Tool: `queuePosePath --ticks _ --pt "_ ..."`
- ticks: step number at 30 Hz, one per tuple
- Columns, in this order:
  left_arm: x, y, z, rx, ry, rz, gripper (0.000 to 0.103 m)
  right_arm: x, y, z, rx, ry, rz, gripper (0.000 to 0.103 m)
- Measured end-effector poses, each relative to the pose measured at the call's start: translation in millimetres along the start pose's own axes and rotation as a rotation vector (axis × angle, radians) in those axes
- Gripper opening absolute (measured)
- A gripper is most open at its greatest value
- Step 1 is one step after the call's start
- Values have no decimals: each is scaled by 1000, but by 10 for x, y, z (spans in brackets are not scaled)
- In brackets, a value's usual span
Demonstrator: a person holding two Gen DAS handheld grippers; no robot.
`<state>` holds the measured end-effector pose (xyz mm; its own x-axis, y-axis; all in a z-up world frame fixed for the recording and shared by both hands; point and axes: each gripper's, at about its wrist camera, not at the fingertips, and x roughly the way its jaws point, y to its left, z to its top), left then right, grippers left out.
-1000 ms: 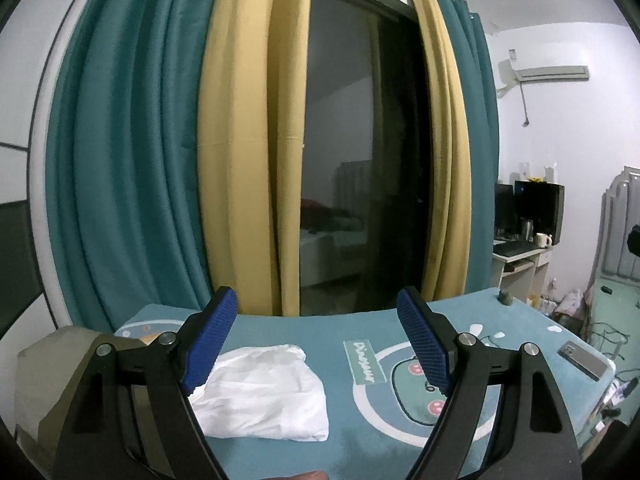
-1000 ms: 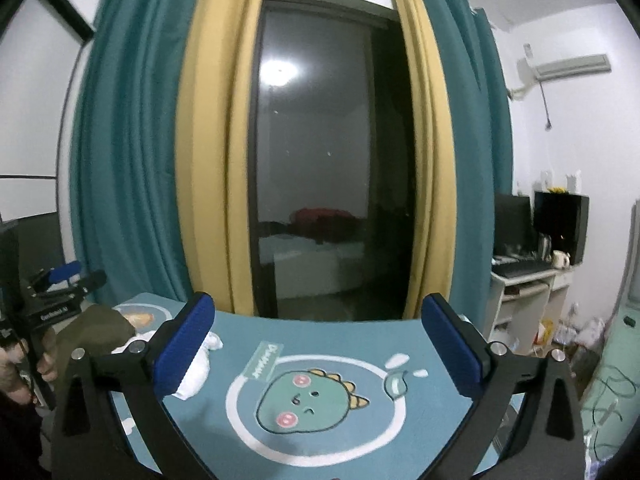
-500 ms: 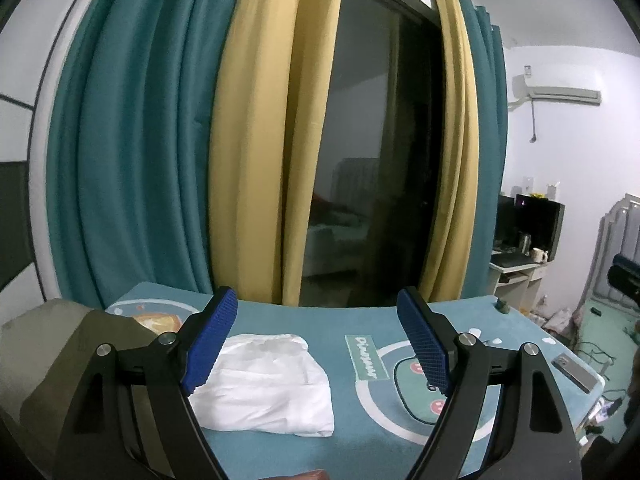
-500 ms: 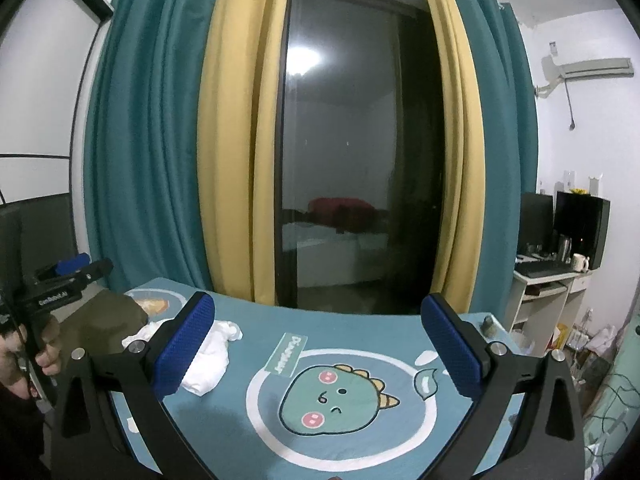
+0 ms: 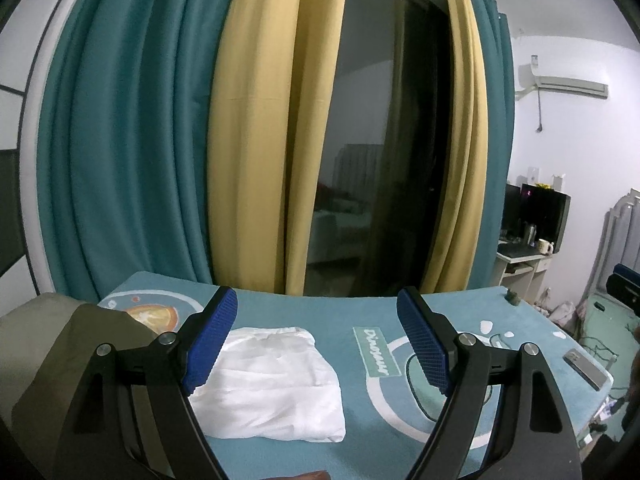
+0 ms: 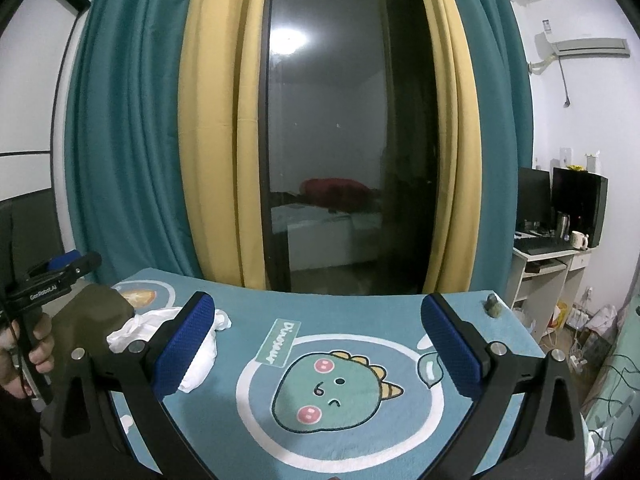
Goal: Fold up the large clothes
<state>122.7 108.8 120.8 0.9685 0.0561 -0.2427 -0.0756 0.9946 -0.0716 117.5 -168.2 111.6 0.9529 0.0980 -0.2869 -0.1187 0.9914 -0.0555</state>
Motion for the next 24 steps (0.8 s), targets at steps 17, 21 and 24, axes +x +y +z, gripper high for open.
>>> queuePosePath --ticks 17,21,24 --pt "66 -44 2 3 16 12 85 75 -61 -3 7 29 -14 102" --pt "62 -48 3 1 14 6 85 74 -58 -20 7 33 -16 102" --pt "61 -54 1 2 14 6 85 88 -58 -34 9 37 -18 102"
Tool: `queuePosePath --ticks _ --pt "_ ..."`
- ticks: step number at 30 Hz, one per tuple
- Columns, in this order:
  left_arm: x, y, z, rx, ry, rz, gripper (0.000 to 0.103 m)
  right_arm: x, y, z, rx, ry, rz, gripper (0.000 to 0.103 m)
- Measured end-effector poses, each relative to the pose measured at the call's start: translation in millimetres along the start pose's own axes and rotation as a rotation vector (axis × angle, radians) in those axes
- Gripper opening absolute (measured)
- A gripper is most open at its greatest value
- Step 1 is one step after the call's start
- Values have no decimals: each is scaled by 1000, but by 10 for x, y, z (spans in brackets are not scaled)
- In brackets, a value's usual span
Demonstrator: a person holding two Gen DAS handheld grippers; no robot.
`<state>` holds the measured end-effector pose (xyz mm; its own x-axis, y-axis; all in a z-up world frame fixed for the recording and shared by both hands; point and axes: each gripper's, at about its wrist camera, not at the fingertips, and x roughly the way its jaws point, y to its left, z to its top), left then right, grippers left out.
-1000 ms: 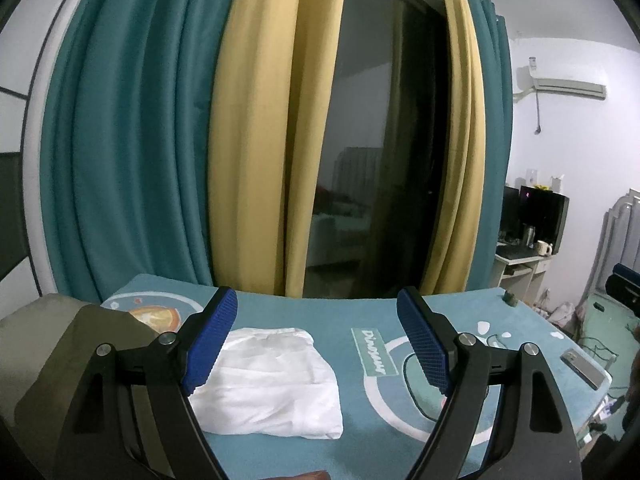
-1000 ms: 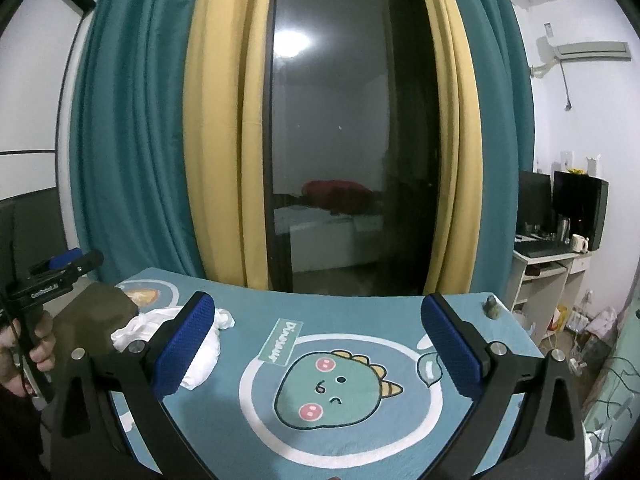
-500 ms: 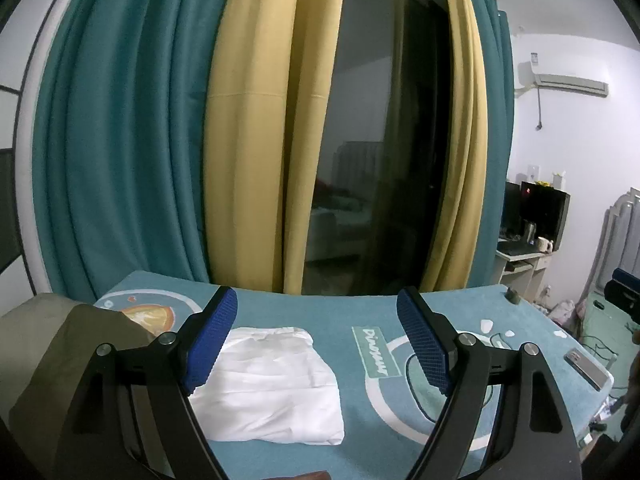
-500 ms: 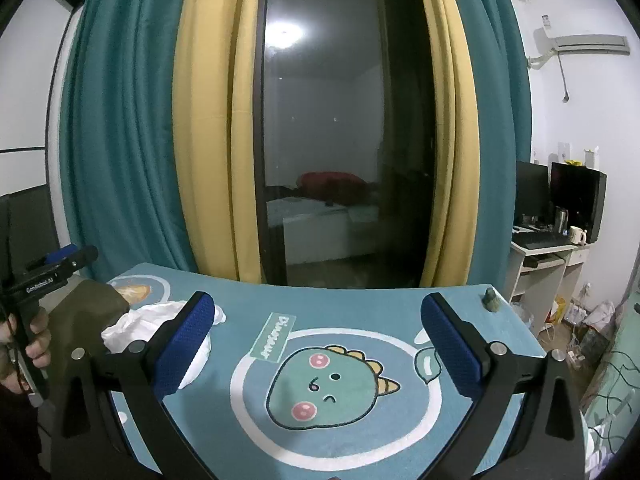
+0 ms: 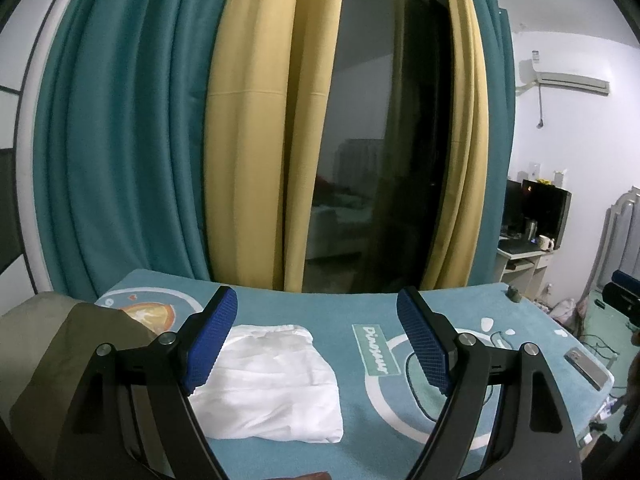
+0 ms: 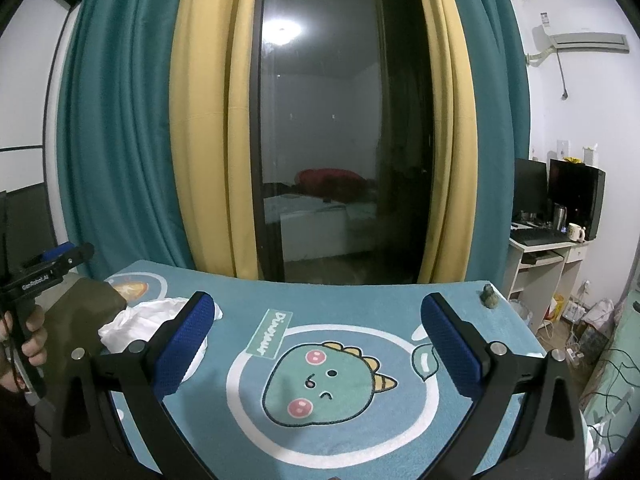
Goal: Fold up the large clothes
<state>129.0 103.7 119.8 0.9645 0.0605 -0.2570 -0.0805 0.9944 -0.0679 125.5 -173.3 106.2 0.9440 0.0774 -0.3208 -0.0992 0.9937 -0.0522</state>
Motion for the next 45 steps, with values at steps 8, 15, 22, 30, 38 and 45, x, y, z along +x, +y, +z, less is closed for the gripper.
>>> queuePosePath --ticks 8,15,22,30,38,45 --pt "2 6 4 -1 0 0 85 -7 -6 -12 3 2 -3 102" --pt "2 7 13 -1 1 0 85 -5 -18 -9 3 4 -2 102" --pt "-8 5 -14 -5 -1 8 85 15 -9 -8 0 6 0 102" --pt "-3 37 -9 -6 -4 12 85 46 -43 -20 -3 10 10 102" --pt "-7 53 -8 -8 -4 17 85 78 -70 -32 -1 21 16 102" --pt "-7 43 -9 -14 3 19 85 87 -63 -32 -2 23 15 102"
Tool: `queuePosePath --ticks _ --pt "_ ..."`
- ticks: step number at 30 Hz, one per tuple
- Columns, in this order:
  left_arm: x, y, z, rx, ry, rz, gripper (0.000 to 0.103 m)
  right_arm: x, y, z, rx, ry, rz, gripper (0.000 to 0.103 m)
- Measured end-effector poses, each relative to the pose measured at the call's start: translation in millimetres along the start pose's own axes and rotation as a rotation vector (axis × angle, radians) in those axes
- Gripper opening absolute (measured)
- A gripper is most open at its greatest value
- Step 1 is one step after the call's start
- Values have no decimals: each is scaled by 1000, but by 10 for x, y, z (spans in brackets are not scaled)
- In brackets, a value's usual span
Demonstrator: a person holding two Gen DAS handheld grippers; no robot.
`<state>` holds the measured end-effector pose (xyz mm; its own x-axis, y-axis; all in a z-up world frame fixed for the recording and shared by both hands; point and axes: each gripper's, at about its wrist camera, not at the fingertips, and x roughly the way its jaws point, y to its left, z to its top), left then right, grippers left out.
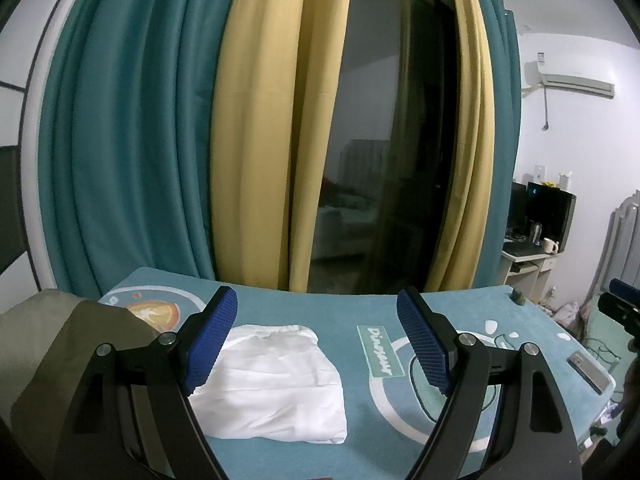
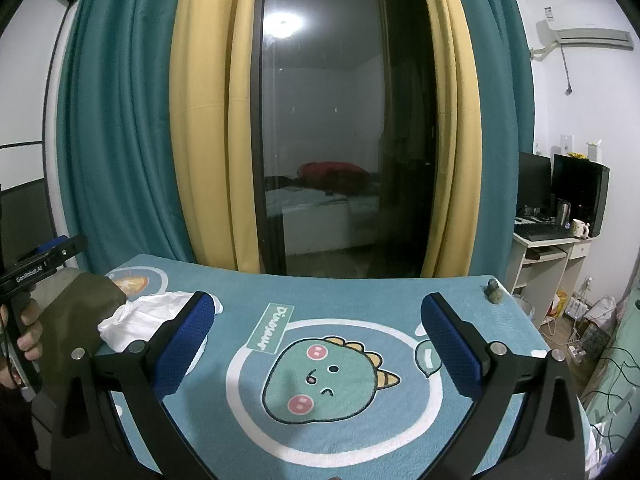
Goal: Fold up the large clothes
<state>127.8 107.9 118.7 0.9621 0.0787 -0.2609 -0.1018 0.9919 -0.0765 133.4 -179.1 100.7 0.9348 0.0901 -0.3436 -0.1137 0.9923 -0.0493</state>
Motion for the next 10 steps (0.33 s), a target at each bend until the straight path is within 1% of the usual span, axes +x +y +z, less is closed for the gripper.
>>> queuePosePath --ticks 10 --pt "-8 -32 15 13 3 -3 85 72 -42 4 0 8 8 102"
